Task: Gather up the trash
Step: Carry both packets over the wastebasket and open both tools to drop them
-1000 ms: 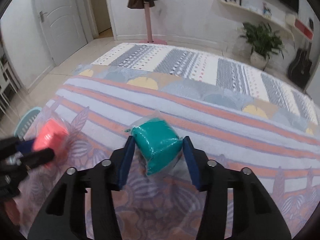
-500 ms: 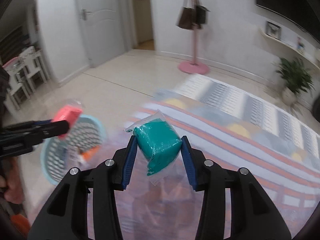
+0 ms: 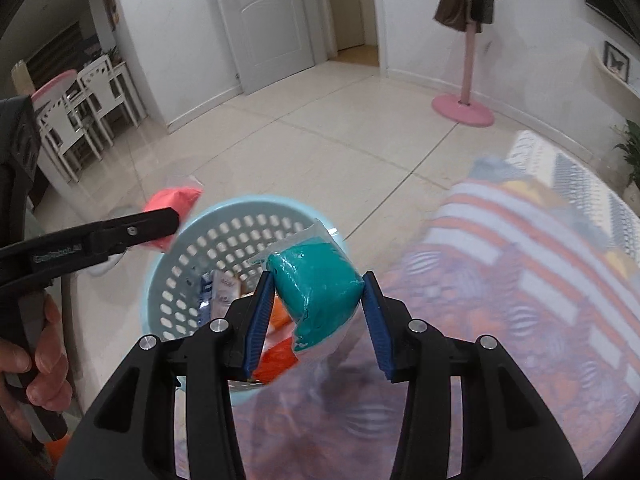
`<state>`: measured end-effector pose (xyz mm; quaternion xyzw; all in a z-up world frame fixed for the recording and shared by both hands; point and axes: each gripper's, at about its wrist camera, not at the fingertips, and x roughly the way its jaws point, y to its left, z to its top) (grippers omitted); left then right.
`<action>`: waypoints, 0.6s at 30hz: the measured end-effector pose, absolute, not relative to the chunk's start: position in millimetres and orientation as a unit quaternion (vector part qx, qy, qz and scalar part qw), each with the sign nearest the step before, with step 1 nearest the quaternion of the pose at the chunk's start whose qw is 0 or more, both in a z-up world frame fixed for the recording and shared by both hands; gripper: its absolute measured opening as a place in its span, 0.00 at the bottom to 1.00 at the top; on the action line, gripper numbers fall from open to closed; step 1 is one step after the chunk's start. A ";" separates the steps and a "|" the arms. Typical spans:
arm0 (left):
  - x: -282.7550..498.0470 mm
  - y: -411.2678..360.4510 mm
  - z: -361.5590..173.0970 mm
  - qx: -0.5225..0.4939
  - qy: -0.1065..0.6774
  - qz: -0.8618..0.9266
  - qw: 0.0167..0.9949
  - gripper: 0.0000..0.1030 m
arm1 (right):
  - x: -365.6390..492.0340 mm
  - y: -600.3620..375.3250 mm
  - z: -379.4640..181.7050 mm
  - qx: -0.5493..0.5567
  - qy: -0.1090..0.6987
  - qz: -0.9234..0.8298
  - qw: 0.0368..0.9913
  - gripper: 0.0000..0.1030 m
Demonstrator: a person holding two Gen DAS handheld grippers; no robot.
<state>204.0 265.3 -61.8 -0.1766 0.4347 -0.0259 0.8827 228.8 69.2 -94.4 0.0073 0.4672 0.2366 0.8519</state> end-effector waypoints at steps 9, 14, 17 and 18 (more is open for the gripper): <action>201.0 287.9 -76.1 -0.185 0.452 -0.001 0.873 0.53 | 227.5 111.4 -108.6 0.002 0.493 0.272 0.826 0.52; 195.8 294.4 -65.0 -0.188 0.434 0.002 0.881 0.61 | 225.6 111.6 -108.3 0.010 0.494 0.275 0.825 0.53; 189.7 291.8 -54.0 -0.183 0.418 -0.008 0.890 0.65 | 224.0 101.2 -100.8 0.026 0.492 0.276 0.825 0.53; 188.7 289.5 -50.4 -0.179 0.413 -0.010 0.893 0.67 | 223.5 96.2 -97.9 0.032 0.490 0.277 0.826 0.53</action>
